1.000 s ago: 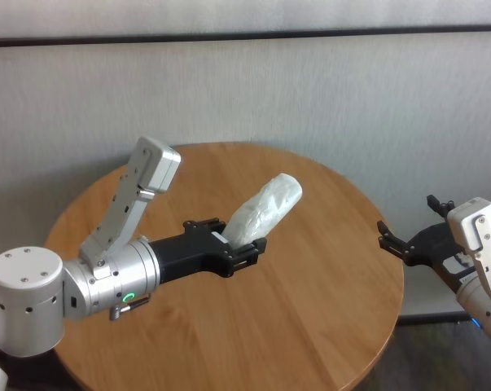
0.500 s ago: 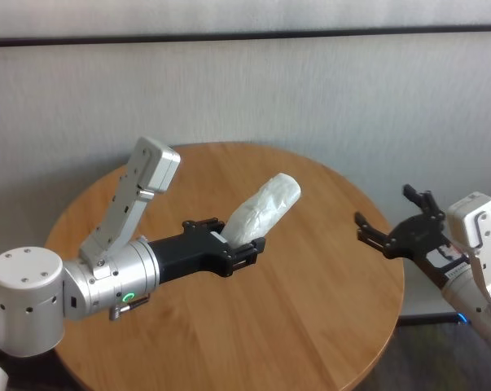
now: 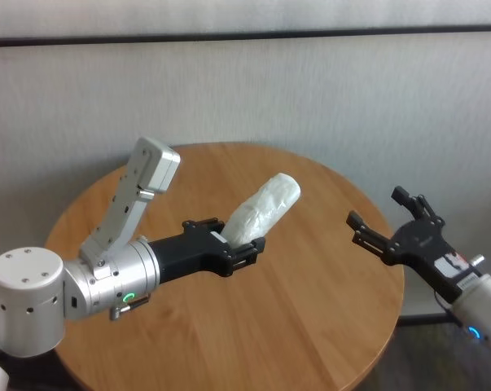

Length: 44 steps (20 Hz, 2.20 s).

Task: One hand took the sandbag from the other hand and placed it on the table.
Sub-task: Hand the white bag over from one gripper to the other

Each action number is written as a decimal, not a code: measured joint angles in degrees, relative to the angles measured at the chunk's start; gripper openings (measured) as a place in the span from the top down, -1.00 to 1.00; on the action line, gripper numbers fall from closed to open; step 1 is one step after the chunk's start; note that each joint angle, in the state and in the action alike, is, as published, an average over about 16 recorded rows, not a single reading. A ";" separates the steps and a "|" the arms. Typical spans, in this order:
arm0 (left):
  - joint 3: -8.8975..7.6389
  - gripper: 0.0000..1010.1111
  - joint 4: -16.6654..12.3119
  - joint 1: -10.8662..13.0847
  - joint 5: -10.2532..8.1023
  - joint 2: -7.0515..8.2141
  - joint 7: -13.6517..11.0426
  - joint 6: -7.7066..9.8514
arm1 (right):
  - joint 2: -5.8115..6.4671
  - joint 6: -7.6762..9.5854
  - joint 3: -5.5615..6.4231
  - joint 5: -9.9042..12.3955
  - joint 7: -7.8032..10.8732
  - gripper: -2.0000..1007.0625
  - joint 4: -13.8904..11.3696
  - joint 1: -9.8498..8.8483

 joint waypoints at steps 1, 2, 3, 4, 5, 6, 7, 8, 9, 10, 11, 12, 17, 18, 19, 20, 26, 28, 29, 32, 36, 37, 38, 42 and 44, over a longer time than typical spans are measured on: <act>0.00 -0.13 0.01 0.00 0.01 0.00 0.00 -0.01 | -0.07 -0.30 0.29 1.06 0.86 -0.99 -0.48 -0.48; -0.01 -0.13 0.01 0.00 0.01 -0.01 0.00 -0.01 | -0.17 -0.52 0.55 2.11 1.67 -0.99 -0.94 -0.93; -0.01 -0.13 0.02 0.00 0.02 -0.01 0.00 -0.02 | -0.31 -0.69 0.79 3.12 2.45 -0.99 -1.39 -1.35; -0.02 -0.13 0.03 0.00 0.02 -0.02 0.00 -0.02 | -0.51 -0.77 0.99 4.08 3.19 -0.99 -1.76 -1.72; -0.02 -0.13 0.03 0.00 0.03 -0.02 0.00 -0.03 | -0.74 -0.81 1.15 5.01 3.91 -0.99 -2.11 -2.05; -0.02 -0.13 0.04 0.00 0.03 -0.03 0.00 -0.03 | -1.01 -0.82 1.29 5.89 4.58 -0.99 -2.42 -2.34; -0.03 -0.13 0.04 0.00 0.03 -0.03 0.00 -0.04 | -1.30 -0.82 1.35 6.55 5.13 -0.99 -2.64 -2.52; -0.03 -0.13 0.05 0.00 0.04 -0.03 0.00 -0.04 | -1.63 -0.81 1.39 7.15 5.64 -0.99 -2.84 -2.66; -0.04 -0.13 0.05 0.00 0.04 -0.04 0.00 -0.05 | -1.99 -0.78 1.44 7.72 6.09 -0.99 -3.01 -2.78; -0.04 -0.13 0.06 0.00 0.05 -0.04 0.00 -0.05 | -2.34 -0.70 1.44 8.15 6.45 -0.99 -3.14 -2.83; -0.04 -0.13 0.06 0.00 0.05 -0.04 0.00 -0.06 | -2.70 -0.59 1.44 8.55 6.77 -0.99 -3.25 -2.88; -0.05 -0.13 0.07 0.00 0.05 -0.04 -0.01 -0.06 | -3.06 -0.38 1.44 8.99 7.14 -0.99 -3.32 -2.91; -0.06 -0.13 0.08 0.00 0.07 -0.05 -0.01 -0.07 | -5.14 2.22 2.16 13.53 8.91 -0.99 -3.51 -3.52; -0.06 -0.13 0.08 0.00 0.07 -0.05 -0.01 -0.07 | -5.56 2.95 2.44 14.81 9.25 -0.99 -3.53 -3.78; -0.06 -0.13 0.08 0.00 0.07 -0.05 -0.01 -0.07 | -5.97 3.68 2.74 16.13 9.57 -0.99 -3.56 -4.05; -0.06 -0.13 0.08 0.00 0.07 -0.05 -0.01 -0.07 | -6.35 4.45 3.06 17.49 9.82 -0.99 -3.59 -4.36; -0.06 -0.13 0.09 0.00 0.08 -0.06 -0.01 -0.08 | -8.16 9.94 4.85 26.21 11.14 -0.99 -3.59 -5.99; -0.06 -0.13 0.09 0.00 0.08 -0.06 -0.01 -0.08 | -8.59 11.95 5.27 29.16 11.55 -0.99 -3.51 -6.30; -0.06 -0.13 0.09 0.00 0.08 -0.06 -0.01 -0.08 | -8.78 12.90 5.36 30.48 11.75 -0.99 -3.42 -6.35; -0.06 -0.13 0.09 0.00 0.08 -0.06 -0.01 -0.08 | -9.26 15.40 5.37 33.84 12.47 -0.99 -3.04 -6.21; -0.07 -0.13 0.09 0.00 0.08 -0.06 -0.01 -0.08 | -9.70 18.13 4.68 37.11 13.25 -0.99 -2.18 -5.25; -0.07 -0.13 0.09 0.00 0.08 -0.06 -0.01 -0.08 | -9.81 18.73 4.44 37.80 13.44 -0.99 -1.89 -4.90; -0.07 -0.13 0.09 0.00 0.08 -0.06 0.00 -0.08 | -9.93 19.29 4.20 38.46 13.61 -0.99 -1.61 -4.55; -0.07 -0.13 0.09 0.00 0.08 -0.06 0.00 -0.08 | -10.64 20.89 3.10 40.66 14.48 -0.99 -0.39 -3.03; -0.07 -0.13 0.09 0.00 0.08 -0.06 0.00 -0.07 | -11.05 21.45 2.50 41.48 14.81 -0.99 0.25 -2.26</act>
